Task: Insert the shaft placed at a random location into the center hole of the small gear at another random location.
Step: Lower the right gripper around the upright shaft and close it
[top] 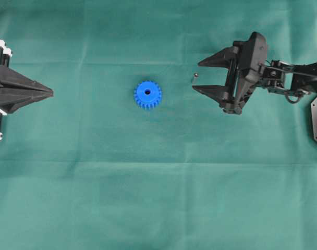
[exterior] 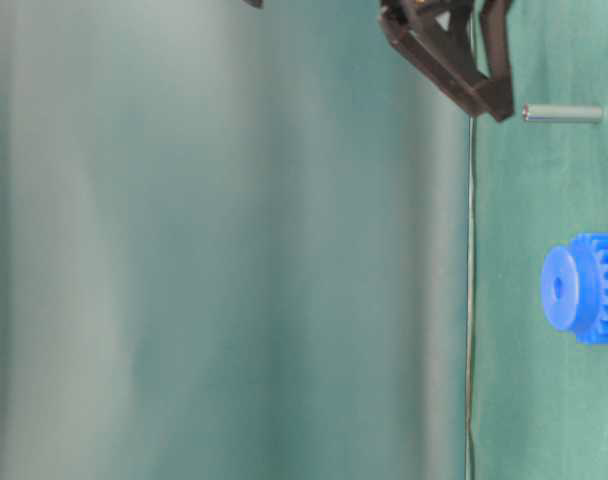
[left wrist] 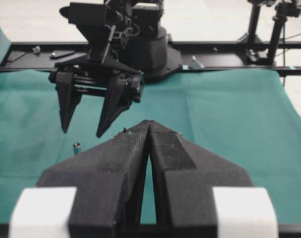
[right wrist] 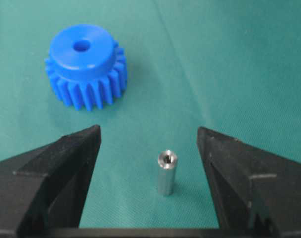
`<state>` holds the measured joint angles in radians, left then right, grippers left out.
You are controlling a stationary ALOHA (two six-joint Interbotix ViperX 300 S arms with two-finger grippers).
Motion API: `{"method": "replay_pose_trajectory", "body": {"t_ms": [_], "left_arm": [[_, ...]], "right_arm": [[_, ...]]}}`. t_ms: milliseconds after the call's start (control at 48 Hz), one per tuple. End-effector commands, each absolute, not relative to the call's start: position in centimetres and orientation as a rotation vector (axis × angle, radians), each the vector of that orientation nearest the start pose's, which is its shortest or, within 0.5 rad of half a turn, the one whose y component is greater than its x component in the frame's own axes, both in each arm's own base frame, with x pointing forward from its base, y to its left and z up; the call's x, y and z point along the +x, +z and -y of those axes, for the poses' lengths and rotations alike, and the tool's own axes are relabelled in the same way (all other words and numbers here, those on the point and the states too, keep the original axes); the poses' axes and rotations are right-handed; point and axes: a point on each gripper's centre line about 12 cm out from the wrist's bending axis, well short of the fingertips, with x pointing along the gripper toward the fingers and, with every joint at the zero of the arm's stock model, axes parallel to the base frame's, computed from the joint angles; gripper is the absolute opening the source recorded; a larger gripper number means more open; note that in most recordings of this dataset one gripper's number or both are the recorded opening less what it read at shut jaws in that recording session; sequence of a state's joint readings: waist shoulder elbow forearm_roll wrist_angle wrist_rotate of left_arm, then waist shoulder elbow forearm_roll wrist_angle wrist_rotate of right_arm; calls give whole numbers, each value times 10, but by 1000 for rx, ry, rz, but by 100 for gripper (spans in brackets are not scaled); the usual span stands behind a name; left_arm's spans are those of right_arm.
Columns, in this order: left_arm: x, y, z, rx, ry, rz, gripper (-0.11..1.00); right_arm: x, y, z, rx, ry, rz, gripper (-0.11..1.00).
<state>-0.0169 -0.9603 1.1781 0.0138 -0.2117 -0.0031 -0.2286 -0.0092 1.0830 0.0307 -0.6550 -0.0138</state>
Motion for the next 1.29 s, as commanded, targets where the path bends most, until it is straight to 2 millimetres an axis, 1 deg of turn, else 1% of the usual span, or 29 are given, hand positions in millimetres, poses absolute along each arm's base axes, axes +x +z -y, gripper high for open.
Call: {"method": "replay_pose_trajectory", "body": {"t_ms": [0,208,416,687,728,770,832,874,916,957,978,1270], "left_arm": [[202,291,4,15,-22,9,0],[202,290,4,15,-23,5,0],[202,290,4,15,-22,5,0],[202,289,4,13,-22,3,0],[202,289,4,13,-23,3,0],[202,290,4,13,-23,5,0],[202,289,4,13,-23,3,0],[202,289,4,13,-23,3,0],[202,289,4,15,-22,3,0],[202,289,4,13,-23,2,0],[202,289,4,13,-23,2,0],[202,288,4,14,-22,-6,0]], "right_arm": [[306,118,77,55,-263,-390,84],[308,107,81,66,-280,-408,83],[309,104,81,69,-282,-414,82],[309,102,83,83,-298,-417,75],[309,102,84,85,-305,-416,71],[309,102,84,86,-304,-418,65],[309,102,84,86,-304,-418,49],[309,102,84,85,-303,-418,36],[309,102,84,84,-303,-421,25],[309,102,84,84,-302,-421,16],[309,102,84,85,-304,-421,14],[311,103,84,84,-301,-420,13]]}}
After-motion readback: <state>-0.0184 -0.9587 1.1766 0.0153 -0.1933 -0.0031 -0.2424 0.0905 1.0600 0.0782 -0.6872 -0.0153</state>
